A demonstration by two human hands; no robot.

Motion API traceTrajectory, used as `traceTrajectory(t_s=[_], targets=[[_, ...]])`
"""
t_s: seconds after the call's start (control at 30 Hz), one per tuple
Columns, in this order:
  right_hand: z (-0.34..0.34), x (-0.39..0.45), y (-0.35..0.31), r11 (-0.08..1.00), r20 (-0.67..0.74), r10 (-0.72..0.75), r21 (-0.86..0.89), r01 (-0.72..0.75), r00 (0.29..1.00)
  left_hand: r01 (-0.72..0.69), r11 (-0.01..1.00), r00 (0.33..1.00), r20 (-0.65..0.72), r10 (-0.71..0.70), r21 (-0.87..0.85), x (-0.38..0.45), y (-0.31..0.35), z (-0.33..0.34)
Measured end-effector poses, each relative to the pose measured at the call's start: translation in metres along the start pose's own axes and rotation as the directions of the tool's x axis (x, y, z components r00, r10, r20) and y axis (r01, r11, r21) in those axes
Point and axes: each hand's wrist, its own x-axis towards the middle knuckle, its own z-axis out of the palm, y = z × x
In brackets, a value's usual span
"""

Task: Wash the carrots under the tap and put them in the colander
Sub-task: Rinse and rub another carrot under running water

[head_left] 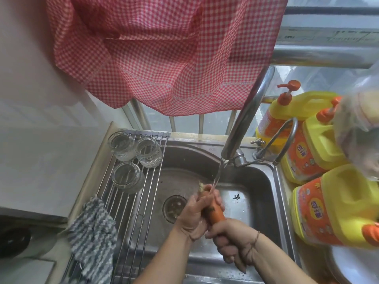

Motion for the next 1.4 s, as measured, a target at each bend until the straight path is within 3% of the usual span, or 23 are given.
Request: traceTrajectory(t_s=[0.07, 0.13, 0.23, 0.3, 0.4, 0.43, 0.5, 0.57, 0.73, 0.87, 0.97, 1.2, 1.27, 1.4], targets=[[0.000, 0.006, -0.003, 0.996, -0.125, -0.048, -0.083, 0.038, 0.991, -0.014, 0.980, 0.982, -0.184, 0.052, 0.201, 0.008, -0.003, 0.006], [0.003, 0.008, -0.007, 0.970, -0.251, -0.122, -0.235, 0.061, 0.960, -0.046, 0.944, 0.908, -0.381, 0.176, 0.327, 0.015, -0.008, 0.014], [0.009, 0.014, -0.006, 0.869, -0.378, -0.302, -0.486, 0.091, 0.875, -0.027, 0.942, 0.796, -0.563, 0.222, 0.334, 0.021, -0.008, 0.025], [0.016, 0.015, -0.001, 0.768, -0.393, -0.447, -0.629, 0.120, 0.804, 0.014, 0.953, 0.767, -0.614, 0.184, 0.303, 0.022, -0.002, 0.030], [0.020, 0.015, 0.008, 0.580, -0.338, -0.585, -0.810, 0.088, 0.737, 0.012, 0.917, 0.790, -0.566, 0.235, 0.398, 0.022, 0.007, 0.031], [0.019, 0.015, 0.007, 0.608, -0.326, -0.579, -0.784, 0.129, 0.748, 0.003, 0.893, 0.817, -0.516, 0.257, 0.451, 0.021, 0.008, 0.029], [0.015, 0.014, 0.004, 0.779, -0.324, -0.514, -0.564, 0.274, 0.794, -0.031, 0.844, 0.878, -0.389, 0.279, 0.535, 0.017, 0.008, 0.022], [0.008, 0.013, 0.004, 0.897, -0.299, -0.385, -0.342, 0.279, 0.873, -0.053, 0.819, 0.923, -0.284, 0.258, 0.572, 0.010, 0.006, 0.014], [0.000, 0.006, 0.008, 0.966, -0.148, -0.253, -0.100, 0.240, 0.956, -0.019, 0.884, 0.989, -0.121, 0.085, 0.468, -0.005, 0.004, 0.004], [-0.001, 0.007, 0.011, 0.975, -0.083, -0.212, 0.049, 0.216, 0.974, 0.017, 0.854, 1.000, -0.018, -0.009, 0.521, -0.013, 0.008, -0.008], [0.001, 0.009, 0.011, 0.974, -0.140, -0.228, -0.022, 0.228, 0.963, 0.002, 0.797, 1.000, -0.022, 0.014, 0.603, -0.015, 0.009, -0.009], [0.013, 0.015, 0.003, 0.917, -0.315, -0.357, -0.296, 0.266, 0.879, 0.004, 0.553, 0.917, -0.223, 0.329, 0.833, -0.003, 0.002, 0.004], [0.017, 0.017, 0.001, 0.885, -0.328, -0.414, -0.364, 0.291, 0.849, 0.015, 0.566, 0.894, -0.264, 0.361, 0.824, 0.000, 0.002, 0.009], [0.022, 0.021, 0.000, 0.813, -0.328, -0.499, -0.496, 0.304, 0.802, -0.044, 0.692, 0.865, -0.319, 0.388, 0.721, 0.005, 0.001, 0.020]])
